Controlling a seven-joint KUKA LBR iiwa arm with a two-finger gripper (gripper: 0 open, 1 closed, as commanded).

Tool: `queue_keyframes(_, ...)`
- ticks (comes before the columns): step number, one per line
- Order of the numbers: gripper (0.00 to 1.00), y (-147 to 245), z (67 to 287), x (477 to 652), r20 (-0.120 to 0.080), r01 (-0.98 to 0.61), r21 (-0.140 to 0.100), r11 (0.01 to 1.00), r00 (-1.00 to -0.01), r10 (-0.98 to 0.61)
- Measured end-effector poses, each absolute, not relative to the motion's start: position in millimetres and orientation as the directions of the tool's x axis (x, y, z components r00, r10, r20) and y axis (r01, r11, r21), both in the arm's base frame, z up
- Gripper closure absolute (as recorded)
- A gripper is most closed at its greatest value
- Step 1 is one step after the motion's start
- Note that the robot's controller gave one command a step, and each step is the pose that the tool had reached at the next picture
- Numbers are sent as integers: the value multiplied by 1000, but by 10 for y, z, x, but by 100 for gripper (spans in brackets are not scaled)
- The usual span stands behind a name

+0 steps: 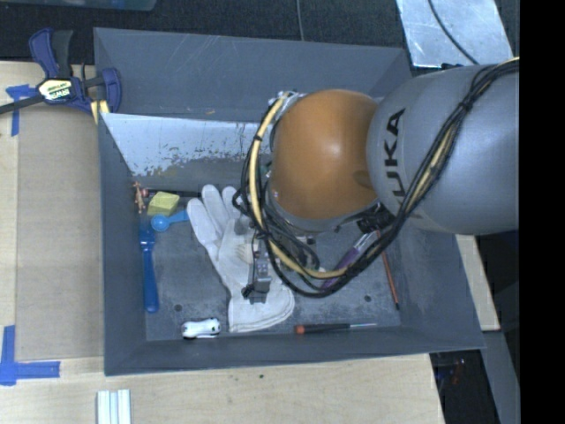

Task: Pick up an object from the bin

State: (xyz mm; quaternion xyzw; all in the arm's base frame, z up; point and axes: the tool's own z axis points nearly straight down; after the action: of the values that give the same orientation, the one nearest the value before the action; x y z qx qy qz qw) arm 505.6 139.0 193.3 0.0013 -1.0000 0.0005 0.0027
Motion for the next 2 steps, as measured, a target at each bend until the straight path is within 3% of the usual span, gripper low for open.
queue_keyframes(1,0,1385,1975,5074,-3,1,1,1000,-1000,1)
queue_keyframes(2,0,1648,977,5279,-6,-574,-2,819,-819,-574)
